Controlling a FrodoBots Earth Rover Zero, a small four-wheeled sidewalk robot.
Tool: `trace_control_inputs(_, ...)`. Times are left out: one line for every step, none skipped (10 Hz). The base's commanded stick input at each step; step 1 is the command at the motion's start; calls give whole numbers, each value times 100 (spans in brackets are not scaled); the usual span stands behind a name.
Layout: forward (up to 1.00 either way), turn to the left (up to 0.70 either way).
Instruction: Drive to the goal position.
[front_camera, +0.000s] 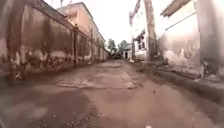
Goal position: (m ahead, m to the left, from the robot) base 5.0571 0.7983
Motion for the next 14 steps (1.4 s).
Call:
trace_control_inputs(65, 1)
trace_control_inputs(65, 1)
trace_control_inputs(65, 1)
trace_control_inputs(65, 1)
trace_control_inputs(65, 0)
trace_control_inputs(65, 1)
trace_control_inputs(65, 1)
trace_control_inputs(65, 1)
trace_control_inputs(65, 1)
trace_control_inputs(65, 1)
trace_control_inputs(65, 1)
trace_control_inputs(65, 1)
trace_control_inputs(65, 1)
trace_control_inputs(65, 1)
